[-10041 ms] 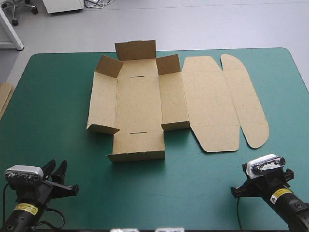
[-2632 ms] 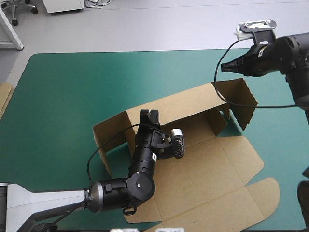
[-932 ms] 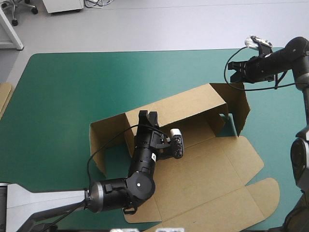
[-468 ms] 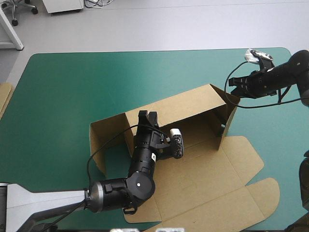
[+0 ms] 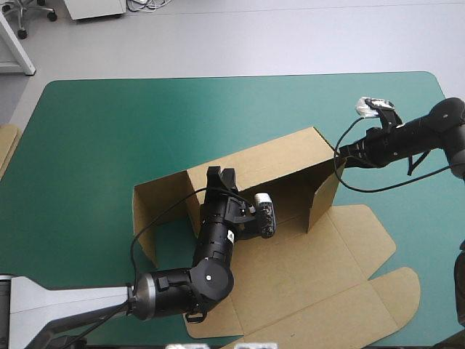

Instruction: Fold the box

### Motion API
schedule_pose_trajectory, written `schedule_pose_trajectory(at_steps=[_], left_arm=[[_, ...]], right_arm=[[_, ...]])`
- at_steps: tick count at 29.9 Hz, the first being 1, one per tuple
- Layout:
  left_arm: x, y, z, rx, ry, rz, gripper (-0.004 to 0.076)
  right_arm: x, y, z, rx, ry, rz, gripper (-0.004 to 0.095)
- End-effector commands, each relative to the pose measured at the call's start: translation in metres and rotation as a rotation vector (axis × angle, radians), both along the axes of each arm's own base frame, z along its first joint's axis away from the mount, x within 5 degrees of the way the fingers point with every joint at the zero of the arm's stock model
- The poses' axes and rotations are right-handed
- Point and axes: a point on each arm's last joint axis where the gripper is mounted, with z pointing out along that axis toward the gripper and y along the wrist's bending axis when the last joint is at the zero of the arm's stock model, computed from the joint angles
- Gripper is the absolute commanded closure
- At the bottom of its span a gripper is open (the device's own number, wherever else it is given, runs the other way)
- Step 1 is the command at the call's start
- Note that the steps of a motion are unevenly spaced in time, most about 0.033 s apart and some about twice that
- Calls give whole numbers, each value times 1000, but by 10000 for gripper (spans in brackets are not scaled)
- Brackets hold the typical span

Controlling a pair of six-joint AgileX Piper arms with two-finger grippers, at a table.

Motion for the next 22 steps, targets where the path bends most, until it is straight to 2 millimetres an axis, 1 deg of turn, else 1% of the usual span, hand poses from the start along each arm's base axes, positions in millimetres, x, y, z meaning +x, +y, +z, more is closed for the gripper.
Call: schedule_pose_trajectory(at_steps=[1,5,7,9,13,16,18,21,22], left_arm=[[-2,5,21,-58,-59,33,734],[-2,7,18,-52,-28,49,734],[-2,7,18,-45,-27,48,734],[-2,7,18,-41,-28,47,734],[-2,7,18,-38,-28,47,734],[-2,7,18,-38,-29,48,734],[-2,7,18,-38,-29,48,734],[-2,7,18,-38,-28,47,734],[-2,7,18,-38,-28,47,734]], right_arm=[[-8,4,19,18,-116,52,926],[-9,4,13,8,-124,70,925],[-9,4,11,2,-132,81,898],[-11,4,12,-12,-159,95,819],[-15,2,16,-59,-207,136,601],[-17,2,19,-81,-242,166,466],[-18,3,19,-79,-235,175,379],[-20,4,19,-71,-216,185,286],[-20,5,18,-78,-208,195,275]])
